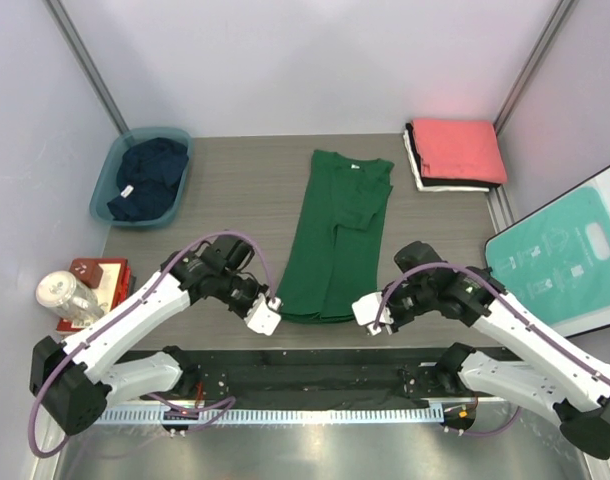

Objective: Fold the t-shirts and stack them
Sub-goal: Grab the bottom of the folded rectangular tshirt with both arms, then fold the folded rectangular tshirt in 1/3 of the way

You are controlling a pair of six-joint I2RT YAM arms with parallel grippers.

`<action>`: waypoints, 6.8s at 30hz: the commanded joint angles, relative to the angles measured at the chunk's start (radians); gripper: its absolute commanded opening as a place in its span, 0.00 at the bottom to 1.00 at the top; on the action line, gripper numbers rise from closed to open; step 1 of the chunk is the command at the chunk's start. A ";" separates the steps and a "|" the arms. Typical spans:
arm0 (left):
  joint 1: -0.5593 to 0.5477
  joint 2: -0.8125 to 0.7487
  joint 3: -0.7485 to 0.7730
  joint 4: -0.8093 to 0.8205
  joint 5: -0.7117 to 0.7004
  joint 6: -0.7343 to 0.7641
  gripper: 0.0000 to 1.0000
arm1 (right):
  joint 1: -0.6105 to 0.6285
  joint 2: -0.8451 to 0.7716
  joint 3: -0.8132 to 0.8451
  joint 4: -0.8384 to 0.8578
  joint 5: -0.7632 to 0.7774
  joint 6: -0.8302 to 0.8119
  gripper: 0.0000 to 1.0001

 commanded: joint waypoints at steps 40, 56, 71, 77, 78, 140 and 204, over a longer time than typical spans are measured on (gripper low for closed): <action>0.095 0.335 0.244 0.186 -0.010 0.041 0.00 | -0.046 0.053 -0.122 0.412 0.286 -0.106 0.01; 0.132 0.471 0.324 0.234 0.025 0.073 0.00 | -0.259 0.273 -0.030 0.521 0.190 -0.211 0.01; 0.170 0.594 0.401 0.281 0.025 0.078 0.00 | -0.310 0.432 -0.013 0.642 0.173 -0.229 0.01; 0.180 0.633 0.424 0.291 0.034 0.084 0.00 | -0.325 0.472 -0.010 0.697 0.190 -0.226 0.01; 0.181 0.636 0.426 0.303 0.039 0.084 0.00 | -0.328 0.477 -0.010 0.702 0.190 -0.224 0.01; 0.215 0.924 0.634 0.200 0.038 0.027 0.00 | -0.387 0.799 0.207 0.691 0.036 0.078 0.01; 0.230 0.671 0.312 0.680 -0.101 -0.209 0.00 | -0.350 0.980 0.302 0.884 0.079 0.118 0.01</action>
